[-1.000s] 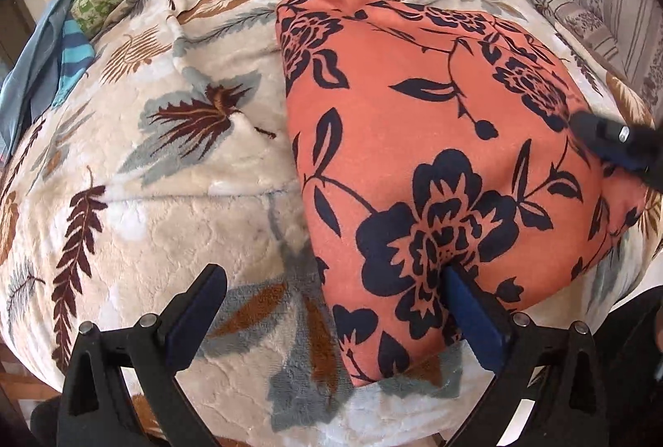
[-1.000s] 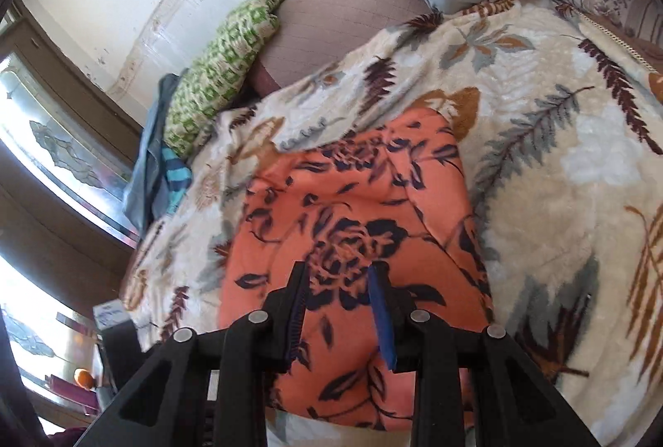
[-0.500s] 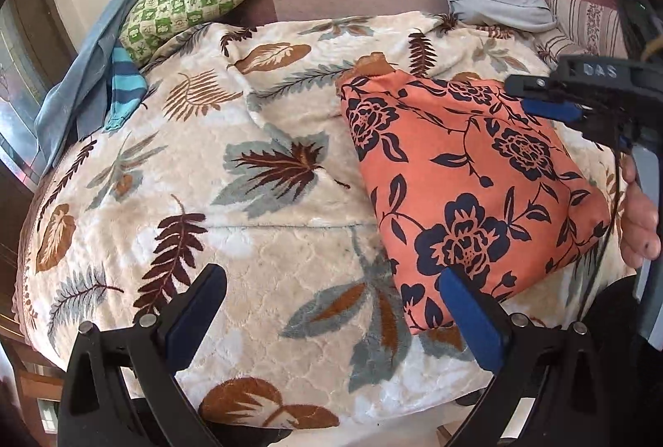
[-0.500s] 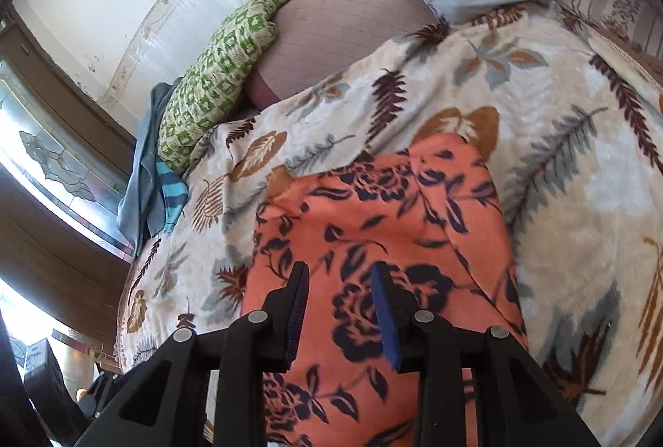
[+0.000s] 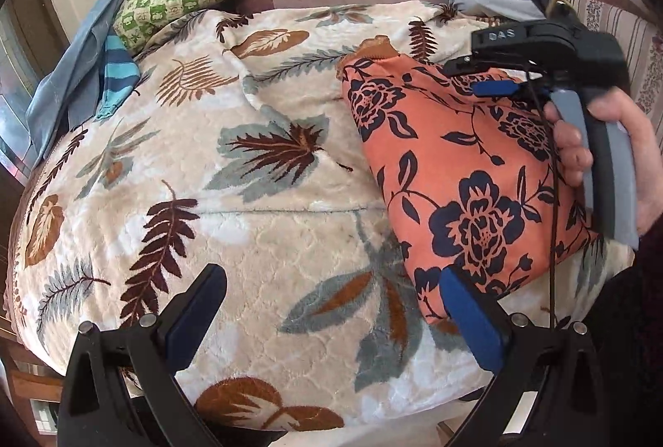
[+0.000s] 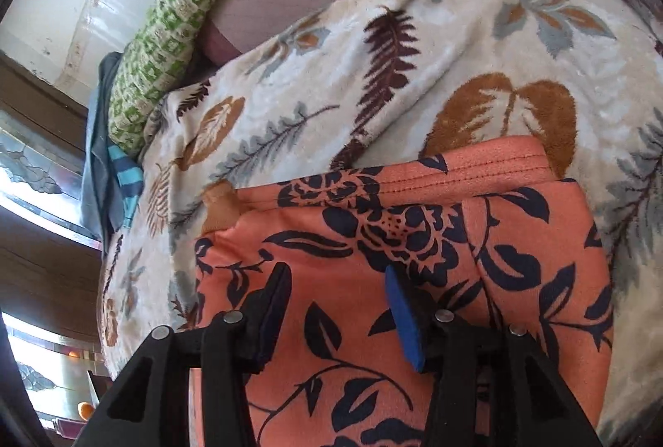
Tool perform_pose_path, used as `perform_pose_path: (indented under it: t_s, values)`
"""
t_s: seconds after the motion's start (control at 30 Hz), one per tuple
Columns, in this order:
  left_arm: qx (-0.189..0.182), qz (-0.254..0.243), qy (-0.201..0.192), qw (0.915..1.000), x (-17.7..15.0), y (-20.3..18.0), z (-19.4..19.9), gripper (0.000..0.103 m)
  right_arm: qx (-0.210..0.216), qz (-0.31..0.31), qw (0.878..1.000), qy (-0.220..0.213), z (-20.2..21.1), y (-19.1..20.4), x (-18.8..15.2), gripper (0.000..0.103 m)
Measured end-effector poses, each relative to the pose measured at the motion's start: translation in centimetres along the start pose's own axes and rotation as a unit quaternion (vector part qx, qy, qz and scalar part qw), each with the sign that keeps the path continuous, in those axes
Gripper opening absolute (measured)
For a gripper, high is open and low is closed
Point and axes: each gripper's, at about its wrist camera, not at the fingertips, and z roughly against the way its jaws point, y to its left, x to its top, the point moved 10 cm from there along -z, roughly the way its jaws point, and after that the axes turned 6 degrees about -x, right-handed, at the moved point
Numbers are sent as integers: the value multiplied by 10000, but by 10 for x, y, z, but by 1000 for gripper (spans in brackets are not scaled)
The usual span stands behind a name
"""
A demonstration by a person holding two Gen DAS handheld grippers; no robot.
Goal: Fold small clothes
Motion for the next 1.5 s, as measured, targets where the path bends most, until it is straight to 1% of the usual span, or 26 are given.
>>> perform_pose_path:
  t_s: [0.07, 0.17, 0.23, 0.27, 0.3, 0.33, 0.4, 0.43, 0.47, 0.5, 0.53, 0.63, 0.7, 0.77, 0.83, 0.9, 1.0, 1.1, 1.17, 1.33, 1.5]
  values:
    - [-48, 181, -113, 9998, 8, 4, 1, 103, 117, 284, 9993, -213, 18, 12, -7, 51]
    - [-86, 404, -247, 9988, 16, 10, 2, 103, 603, 556, 9960, -348, 40, 35, -27, 51]
    - [-112, 481, -272, 9984, 19, 11, 0, 103, 885, 714, 9933, -203, 41, 51, -45, 54]
    - [-118, 498, -264, 9983, 19, 11, -1, 103, 925, 778, 9927, -6, 34, 57, -55, 55]
    - [-119, 504, -254, 9983, 19, 10, -1, 103, 837, 822, 9928, 259, 22, 58, -68, 56]
    - [-121, 503, -246, 9984, 19, 10, -2, 103, 618, 895, 9932, 404, 11, 57, -78, 56]
    - [-125, 503, -217, 9984, 18, 9, -3, 103, 438, 1136, 9922, 276, 9, 60, -80, 56]
    - [-132, 502, -202, 9984, 17, 9, -3, 103, 471, 1132, 9921, 284, 15, 61, -79, 56]
    - [-132, 501, -192, 9985, 17, 10, -4, 103, 612, 1056, 9921, 283, 21, 60, -77, 56]
    - [-111, 505, -190, 9985, 18, 11, -4, 103, 794, 941, 9922, 210, 30, 58, -71, 56]
    - [-84, 521, -197, 9984, 20, 12, -4, 103, 865, 818, 9929, 65, 40, 52, -63, 56]
    - [-71, 639, -239, 9976, 28, 16, -4, 103, 853, 240, 9951, -435, 72, 15, -34, 56]
    - [-73, 711, -260, 9971, 35, 17, -6, 103, 854, -244, 9940, -632, 90, -17, -18, 58]
    - [-47, 755, -290, 9967, 45, 16, -10, 103, 717, -697, 9918, -797, 103, -53, -7, 58]
    - [-27, 794, -308, 9964, 54, 11, -16, 103, 587, -1097, 9882, -895, 113, -88, -3, 59]
    - [-50, 813, -283, 9963, 63, 3, -23, 103, 556, -1444, 9836, -925, 121, -118, -1, 59]
    - [-34, 755, -350, 9965, 78, -10, -29, 103, 646, -1816, 9775, -860, 126, -145, -2, 59]
    - [92, 570, -428, 9974, 87, -25, -31, 103, 807, -1962, 9742, -768, 126, -153, -4, 59]
    - [181, 382, -497, 9979, 91, -35, -30, 103, 839, -1909, 9751, -760, 125, -150, -3, 59]
    - [275, 43, -509, 9983, 92, -50, -29, 103, 984, -1486, 9813, -723, 126, -122, -6, 59]
    - [297, 20, -516, 9982, 91, -50, -30, 103, 1070, -1105, 9863, -596, 117, -96, -10, 59]
